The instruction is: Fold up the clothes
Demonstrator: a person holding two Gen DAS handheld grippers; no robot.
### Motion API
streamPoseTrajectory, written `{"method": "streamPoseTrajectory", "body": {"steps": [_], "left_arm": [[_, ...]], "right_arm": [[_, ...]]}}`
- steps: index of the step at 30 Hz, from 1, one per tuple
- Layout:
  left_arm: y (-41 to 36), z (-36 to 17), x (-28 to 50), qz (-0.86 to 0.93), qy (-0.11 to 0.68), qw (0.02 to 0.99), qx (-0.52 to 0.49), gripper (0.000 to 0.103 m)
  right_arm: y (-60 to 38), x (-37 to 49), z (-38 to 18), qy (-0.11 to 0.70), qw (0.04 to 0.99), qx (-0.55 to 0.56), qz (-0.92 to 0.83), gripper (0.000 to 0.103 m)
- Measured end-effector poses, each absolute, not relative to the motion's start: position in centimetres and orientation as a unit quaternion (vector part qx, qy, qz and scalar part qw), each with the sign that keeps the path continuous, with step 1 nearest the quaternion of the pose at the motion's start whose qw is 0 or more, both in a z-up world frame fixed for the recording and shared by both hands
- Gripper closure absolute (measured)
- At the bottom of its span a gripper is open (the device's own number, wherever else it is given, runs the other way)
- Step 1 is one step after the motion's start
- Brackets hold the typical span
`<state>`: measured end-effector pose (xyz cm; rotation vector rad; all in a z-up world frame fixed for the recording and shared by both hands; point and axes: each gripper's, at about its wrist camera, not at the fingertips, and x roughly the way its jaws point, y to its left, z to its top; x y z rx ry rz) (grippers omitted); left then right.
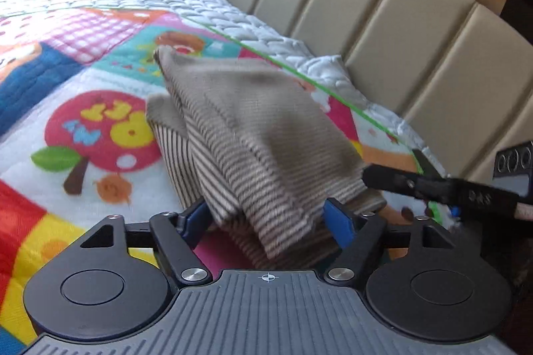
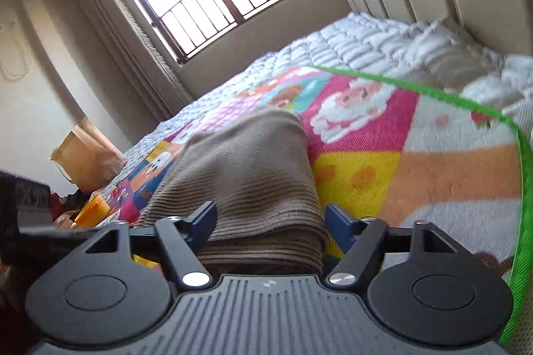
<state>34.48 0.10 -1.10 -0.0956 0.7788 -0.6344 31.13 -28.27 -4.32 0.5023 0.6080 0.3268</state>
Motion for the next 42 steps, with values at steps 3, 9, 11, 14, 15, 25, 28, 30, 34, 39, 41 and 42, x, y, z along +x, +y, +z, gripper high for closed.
{"method": "streamPoseTrajectory", "body": {"steps": [3,9,11,14,15,25,28,30,34,39,41,42], "left_arm": [[0.5,-1.7,34.8,-0.3,0.366,0.88,-0.051,0.039],[0.7,-2.1,38.0,-0.277,0.348,0.894,-0.055,0.041],[0.9,-2.5,38.3,-0.274,0.348,0.894,-0.065,0.038],[1.0,-2.9,37.7,-0.267,0.341,0.899,-0.069,0.034],[1.0,-3.0,37.5,-0.261,0.338,0.902,-0.068,0.029],[1.0,-2.7,30.7,-0.147,0.31,0.938,-0.058,0.0],[-0.6,-2.6,27.6,-0.141,0.318,0.937,0.002,0.0],[-1.9,-2.8,25.6,-0.132,0.321,0.937,0.047,0.0],[-2.0,-3.2,23.6,-0.117,0.319,0.94,0.043,0.0],[-0.7,-3.3,23.6,-0.094,0.327,0.94,0.007,0.0],[-0.9,-3.8,24.1,-0.086,0.332,0.939,0.01,0.0],[-1.1,-3.9,24.2,-0.081,0.331,0.94,0.014,0.0]], "right_arm": [[-27.0,31.5,-4.3,0.299,0.913,0.228,0.154,0.053],[-24.9,33.9,-4.3,0.291,0.928,0.186,0.138,0.053],[-24.7,34.3,-4.6,0.288,0.931,0.18,0.133,0.051],[-24.8,34.1,-4.9,0.283,0.933,0.182,0.127,0.042],[-24.9,33.9,-4.9,0.281,0.934,0.182,0.125,0.036],[-24.2,29.8,-4.3,0.28,0.944,0.152,0.089,0.0],[-24.0,27.8,-4.1,0.29,0.944,0.141,0.076,0.0],[-23.9,26.2,-4.1,0.295,0.944,0.133,0.069,0.0],[-23.4,23.5,-4.0,0.304,0.947,0.097,0.046,0.0],[-21.9,22.5,-4.4,0.312,0.95,0.019,-0.02,0.0],[-21.0,23.6,-4.7,0.316,0.948,-0.013,-0.031,0.0],[-20.7,24.2,-4.9,0.316,0.948,-0.03,-0.029,0.0]]}}
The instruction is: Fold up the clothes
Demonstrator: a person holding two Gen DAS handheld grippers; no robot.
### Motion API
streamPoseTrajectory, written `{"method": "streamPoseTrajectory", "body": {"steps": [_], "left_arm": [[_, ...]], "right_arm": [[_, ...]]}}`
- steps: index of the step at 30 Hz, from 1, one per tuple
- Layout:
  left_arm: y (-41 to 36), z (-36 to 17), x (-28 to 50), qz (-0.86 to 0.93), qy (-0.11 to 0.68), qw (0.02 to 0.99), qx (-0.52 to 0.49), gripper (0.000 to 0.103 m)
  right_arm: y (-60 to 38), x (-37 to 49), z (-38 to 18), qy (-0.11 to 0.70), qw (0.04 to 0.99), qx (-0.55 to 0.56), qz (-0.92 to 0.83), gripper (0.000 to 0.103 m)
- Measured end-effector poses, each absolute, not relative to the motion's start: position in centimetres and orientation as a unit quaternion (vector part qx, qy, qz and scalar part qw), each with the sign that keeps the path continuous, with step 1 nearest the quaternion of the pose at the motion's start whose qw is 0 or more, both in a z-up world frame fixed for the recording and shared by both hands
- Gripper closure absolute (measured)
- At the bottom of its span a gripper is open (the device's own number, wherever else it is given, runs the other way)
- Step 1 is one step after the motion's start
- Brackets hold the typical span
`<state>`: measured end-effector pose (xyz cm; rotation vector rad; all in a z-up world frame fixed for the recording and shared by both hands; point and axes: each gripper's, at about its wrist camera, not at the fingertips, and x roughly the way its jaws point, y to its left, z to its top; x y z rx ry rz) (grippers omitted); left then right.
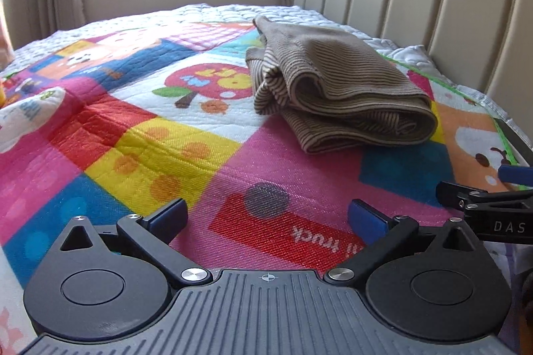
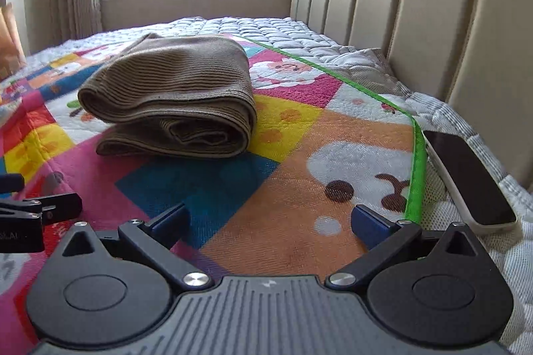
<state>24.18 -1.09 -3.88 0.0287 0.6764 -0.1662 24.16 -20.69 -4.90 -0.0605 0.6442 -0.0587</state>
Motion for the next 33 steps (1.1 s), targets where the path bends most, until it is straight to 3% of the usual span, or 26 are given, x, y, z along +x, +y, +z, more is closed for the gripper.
{"method": "streamPoseTrajectory", "body": {"steps": [33], "left_arm": [[-1.6,-3.9,24.1,-0.073,0.331,0.94,0.039,0.0]], "right_arm": [[-21.9,24.8,-5.1,0.311,0.95,-0.014,0.02,0.0]]}}
